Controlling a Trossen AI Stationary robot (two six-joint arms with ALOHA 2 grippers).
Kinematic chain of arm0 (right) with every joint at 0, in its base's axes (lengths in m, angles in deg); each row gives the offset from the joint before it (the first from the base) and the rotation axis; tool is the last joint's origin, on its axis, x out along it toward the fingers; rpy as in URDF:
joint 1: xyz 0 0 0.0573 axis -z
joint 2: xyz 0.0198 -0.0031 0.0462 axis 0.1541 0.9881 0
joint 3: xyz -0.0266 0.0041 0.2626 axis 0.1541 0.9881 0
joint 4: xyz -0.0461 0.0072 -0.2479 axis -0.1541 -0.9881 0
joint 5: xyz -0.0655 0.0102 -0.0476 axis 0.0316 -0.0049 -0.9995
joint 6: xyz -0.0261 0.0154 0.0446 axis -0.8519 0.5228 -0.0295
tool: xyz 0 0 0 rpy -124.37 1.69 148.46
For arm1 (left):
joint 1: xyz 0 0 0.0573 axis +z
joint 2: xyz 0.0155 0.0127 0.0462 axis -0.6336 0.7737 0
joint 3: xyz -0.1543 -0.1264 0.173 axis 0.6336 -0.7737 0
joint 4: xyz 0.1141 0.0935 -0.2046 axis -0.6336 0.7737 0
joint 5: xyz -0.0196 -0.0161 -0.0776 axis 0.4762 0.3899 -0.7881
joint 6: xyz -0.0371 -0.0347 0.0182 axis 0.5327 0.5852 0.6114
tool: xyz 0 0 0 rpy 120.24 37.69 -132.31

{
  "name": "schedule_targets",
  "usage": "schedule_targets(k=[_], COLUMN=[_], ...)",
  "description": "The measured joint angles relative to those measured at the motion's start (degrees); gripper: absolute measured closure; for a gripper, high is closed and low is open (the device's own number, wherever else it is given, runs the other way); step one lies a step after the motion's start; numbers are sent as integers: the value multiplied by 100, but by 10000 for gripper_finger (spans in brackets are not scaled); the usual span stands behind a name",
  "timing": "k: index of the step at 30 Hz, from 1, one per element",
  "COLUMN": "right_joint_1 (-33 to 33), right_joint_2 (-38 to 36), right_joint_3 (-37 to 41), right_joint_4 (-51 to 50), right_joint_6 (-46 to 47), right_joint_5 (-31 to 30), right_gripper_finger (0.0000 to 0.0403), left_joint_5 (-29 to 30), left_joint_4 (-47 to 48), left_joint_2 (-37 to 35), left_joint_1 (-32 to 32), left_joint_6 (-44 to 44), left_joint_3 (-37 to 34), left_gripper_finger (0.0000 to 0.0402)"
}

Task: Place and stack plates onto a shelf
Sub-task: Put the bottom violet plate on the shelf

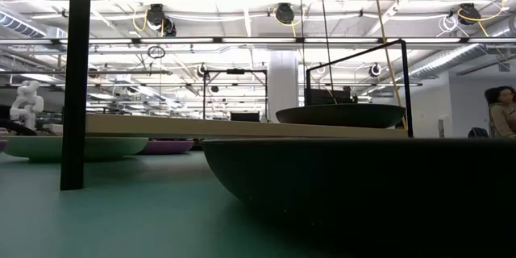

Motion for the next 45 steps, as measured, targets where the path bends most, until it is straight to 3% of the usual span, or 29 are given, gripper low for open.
schedule_targets(k=[6,10,19,26,37,45], right_joint_1=[0,0,0,0,0,0], right_joint_2=[0,0,0,2,2,2], right_joint_3=[0,0,0,0,0,0], right_joint_4=[0,0,0,0,0,-2], right_joint_6=[-24,-33,-29,-33,-35,-37], right_joint_5=[0,0,0,0,0,0], right_gripper_finger=[238,238,238,238,238,238], left_joint_5=[-7,-477,-603,-911,-1099,-1083], left_joint_4=[192,60,158,369,1570,1774], left_joint_2=[0,0,-35,-22,-22,-22], left_joint_1=[1,57,146,130,69,13], left_joint_6=[303,218,58,-17,-472,-1095], left_joint_3=[0,0,31,237,1717,2444], left_gripper_finger=[250,260,386,388,394,394])
